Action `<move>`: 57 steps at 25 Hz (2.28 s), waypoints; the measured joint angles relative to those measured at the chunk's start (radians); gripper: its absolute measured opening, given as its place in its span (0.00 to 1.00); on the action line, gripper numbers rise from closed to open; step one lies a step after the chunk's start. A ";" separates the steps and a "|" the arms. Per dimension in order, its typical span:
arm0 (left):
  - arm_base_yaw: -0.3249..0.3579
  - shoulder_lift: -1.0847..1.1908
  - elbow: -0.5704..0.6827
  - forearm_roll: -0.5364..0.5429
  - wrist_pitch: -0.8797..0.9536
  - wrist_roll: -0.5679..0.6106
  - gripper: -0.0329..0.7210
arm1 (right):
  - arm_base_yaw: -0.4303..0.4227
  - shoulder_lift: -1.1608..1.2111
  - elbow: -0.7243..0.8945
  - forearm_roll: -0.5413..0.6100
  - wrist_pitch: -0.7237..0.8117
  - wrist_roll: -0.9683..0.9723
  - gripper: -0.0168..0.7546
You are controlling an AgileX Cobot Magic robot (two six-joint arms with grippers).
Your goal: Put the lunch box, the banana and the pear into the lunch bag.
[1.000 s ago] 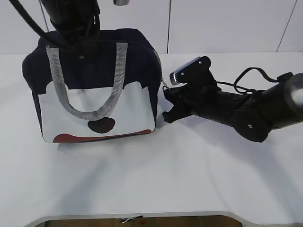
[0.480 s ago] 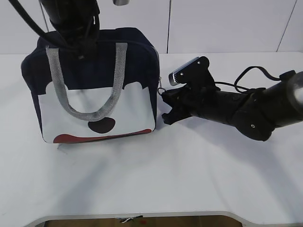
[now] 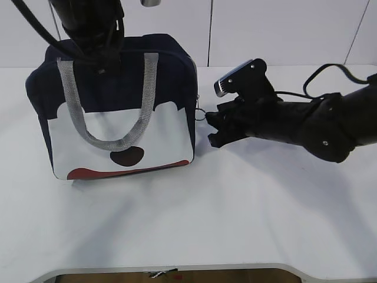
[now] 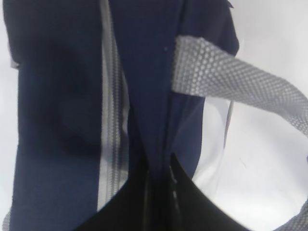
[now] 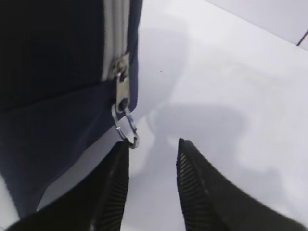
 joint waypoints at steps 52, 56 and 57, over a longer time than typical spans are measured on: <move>0.000 -0.516 0.074 -0.017 0.006 -0.701 0.65 | 0.000 -1.097 -0.076 0.170 1.636 0.012 0.41; 0.000 -0.650 0.221 -0.017 0.006 -0.722 0.64 | 0.000 -1.136 -0.080 0.199 1.670 0.005 0.41; 0.000 -0.680 0.252 -0.017 0.006 -0.723 0.64 | 0.000 -1.143 -0.080 0.213 1.677 0.003 0.41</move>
